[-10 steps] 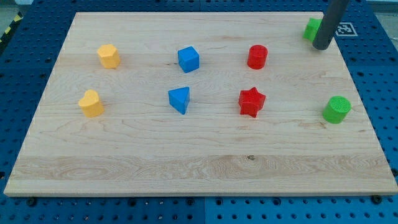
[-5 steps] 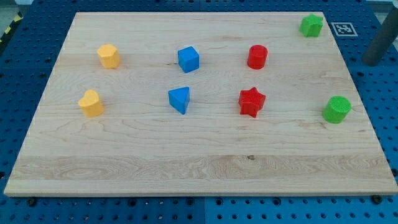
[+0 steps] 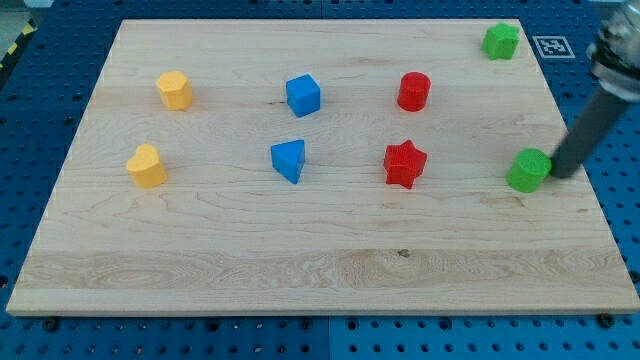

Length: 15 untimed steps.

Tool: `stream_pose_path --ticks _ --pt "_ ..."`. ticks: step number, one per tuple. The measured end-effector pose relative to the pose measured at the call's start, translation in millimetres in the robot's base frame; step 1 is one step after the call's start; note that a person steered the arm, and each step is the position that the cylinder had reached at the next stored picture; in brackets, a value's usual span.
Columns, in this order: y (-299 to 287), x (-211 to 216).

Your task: Slide the green circle closer to the green star

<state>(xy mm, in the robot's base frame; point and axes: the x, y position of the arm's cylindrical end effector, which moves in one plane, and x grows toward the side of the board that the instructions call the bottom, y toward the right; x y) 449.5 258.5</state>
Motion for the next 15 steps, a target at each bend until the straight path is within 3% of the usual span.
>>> stream_pose_path --ticks 1,3,4,6,8,10,11,13,15 --pt "9 3" --pt "34 86" --pt "-18 90" --pt "-52 -31" --pt "-52 -1" --pt "-57 -82" --pt "-57 -84" --pt "-38 -24" --pt "-28 -99"
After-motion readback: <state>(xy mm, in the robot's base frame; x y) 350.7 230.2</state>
